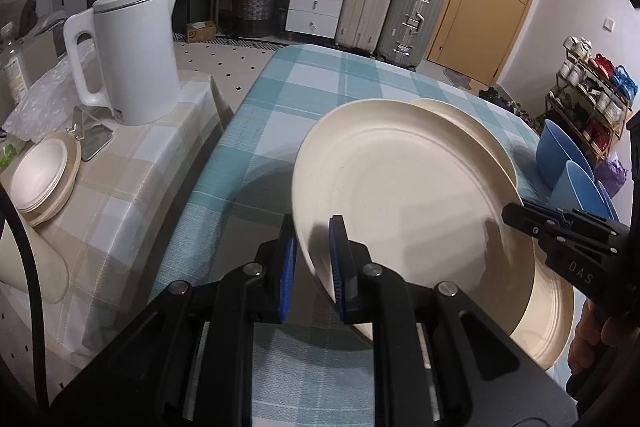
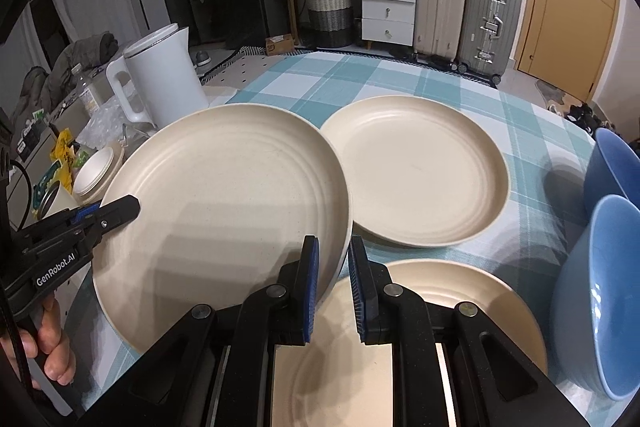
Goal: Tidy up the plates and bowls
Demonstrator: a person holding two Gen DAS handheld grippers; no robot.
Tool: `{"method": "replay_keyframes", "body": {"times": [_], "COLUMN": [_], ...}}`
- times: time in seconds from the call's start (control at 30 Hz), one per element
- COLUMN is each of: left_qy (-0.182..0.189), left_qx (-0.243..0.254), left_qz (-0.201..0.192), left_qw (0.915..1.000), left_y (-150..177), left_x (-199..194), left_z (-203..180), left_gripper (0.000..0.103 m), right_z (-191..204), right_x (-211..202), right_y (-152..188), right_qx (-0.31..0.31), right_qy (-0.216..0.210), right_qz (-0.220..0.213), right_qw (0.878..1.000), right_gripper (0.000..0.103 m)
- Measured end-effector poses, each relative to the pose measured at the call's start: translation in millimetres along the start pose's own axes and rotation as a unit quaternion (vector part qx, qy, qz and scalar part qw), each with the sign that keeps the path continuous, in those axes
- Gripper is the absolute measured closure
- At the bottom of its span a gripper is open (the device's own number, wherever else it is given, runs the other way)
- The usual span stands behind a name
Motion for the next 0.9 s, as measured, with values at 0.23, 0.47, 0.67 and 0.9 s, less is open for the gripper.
{"method": "replay_keyframes", "body": {"times": [0.23,0.47,0.67,0.9], "left_qy": [0.010,0.020,0.027,0.036], "left_qx": [0.021,0.040,0.055,0.073], "left_qz": [-0.003,-0.003,-0.003,0.004], "left_qw": [0.9997,0.9990,0.9981,0.9967], "left_y": [2.1,7.9,12.2,17.7], "left_x": [-6.9,-11.6,-15.1,-15.4], "left_z": [-21.1,-41.9,-58.9,-76.4], "left_gripper": [0.090,0.090,0.090,0.090], "right_z": [-15.1,-31.4,-42.3,-54.2], "right_x": [-14.7,-28.4,-38.1,-48.1], "right_y": [8.5,19.8,29.0,40.6], "right_qx": [0.015,0.030,0.042,0.055], "right_qy": [0.004,0.012,0.018,0.024], "right_qz": [-0.009,-0.015,-0.020,-0.021], "right_qw": [1.000,0.999,0.999,0.998], "right_gripper": [0.087,0.087,0.087,0.087]}}
Point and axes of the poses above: each gripper's, at about its wrist camera, not at the fingertips, and x roughly the way its jaws point, z to its left, y to its underside, the point moved 9 cm from there along x, roughly the way its jaws point, and after that the axes turned 9 degrees about z, right-handed, at the moved point
